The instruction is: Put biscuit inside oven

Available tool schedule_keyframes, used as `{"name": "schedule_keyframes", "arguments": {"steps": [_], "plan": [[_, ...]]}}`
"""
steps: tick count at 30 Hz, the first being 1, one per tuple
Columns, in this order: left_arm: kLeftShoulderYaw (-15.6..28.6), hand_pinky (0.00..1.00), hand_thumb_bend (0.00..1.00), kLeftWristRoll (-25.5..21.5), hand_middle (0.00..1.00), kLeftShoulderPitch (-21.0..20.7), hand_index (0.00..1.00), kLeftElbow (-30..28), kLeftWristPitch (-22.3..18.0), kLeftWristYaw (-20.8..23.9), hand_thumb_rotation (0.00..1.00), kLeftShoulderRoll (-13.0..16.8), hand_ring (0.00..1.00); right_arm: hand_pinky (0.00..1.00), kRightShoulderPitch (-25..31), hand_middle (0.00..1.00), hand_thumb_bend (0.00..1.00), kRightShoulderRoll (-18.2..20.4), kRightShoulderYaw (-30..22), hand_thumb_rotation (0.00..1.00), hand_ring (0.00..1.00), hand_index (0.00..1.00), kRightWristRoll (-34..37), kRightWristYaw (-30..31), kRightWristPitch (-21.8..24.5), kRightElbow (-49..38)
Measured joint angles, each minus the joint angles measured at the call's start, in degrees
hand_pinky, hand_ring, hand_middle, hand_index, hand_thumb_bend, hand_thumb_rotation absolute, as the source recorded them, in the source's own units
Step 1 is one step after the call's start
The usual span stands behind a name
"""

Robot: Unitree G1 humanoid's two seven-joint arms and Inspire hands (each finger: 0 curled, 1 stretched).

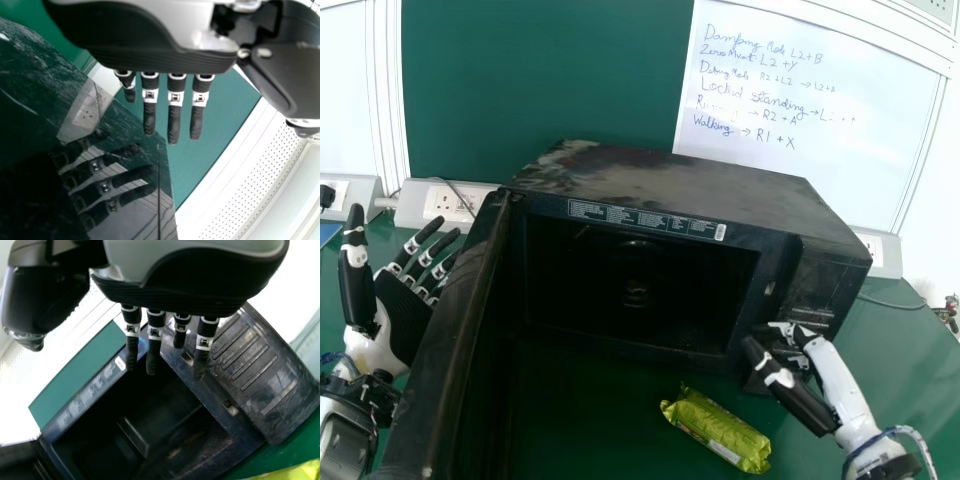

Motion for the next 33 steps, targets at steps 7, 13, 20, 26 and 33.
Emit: {"name": "schedule_keyframes", "arguments": {"steps": [7, 13, 20, 26, 33], "plan": [[-0.02, 0.86, 0.48, 0.00, 0.74, -0.09, 0.75, -0.02, 0.00, 0.32, 0.26, 0.01, 0.78, 0.69, -1.90, 0.82, 0.94, -3.56, 3.09, 0.29, 0.79, 0.84, -6.89, 3.11, 2.23, -0.89], [-0.05, 0.89, 0.47, 0.03, 0.75, -0.16, 0.76, -0.04, 0.00, 0.37, 0.27, 0.08, 0.80, 0.70, -2.48, 0.82, 0.97, -6.84, 4.99, 0.32, 0.80, 0.83, -12.13, 5.49, 0.27, -0.38], [-0.35, 0.90, 0.47, 0.00, 0.76, -0.24, 0.78, -0.20, 0.01, 1.07, 0.25, 0.00, 0.81, 0.67, -4.45, 0.84, 0.97, -7.53, 7.27, 0.33, 0.80, 0.85, -16.19, 9.69, 0.35, -0.15], [-0.52, 0.89, 0.47, 0.06, 0.76, -0.27, 0.77, -0.19, 0.01, 0.98, 0.27, 0.07, 0.80, 0.71, -5.32, 0.87, 0.99, -7.72, 8.90, 0.32, 0.84, 0.87, -19.26, 13.34, 1.99, -0.96], [-0.54, 0.89, 0.46, 0.01, 0.75, -0.30, 0.77, -0.27, 0.01, 1.32, 0.27, 0.11, 0.80, 0.79, -7.87, 0.87, 1.00, -11.33, 9.36, 0.33, 0.86, 0.88, -20.57, 20.22, 2.32, -1.92]]}}
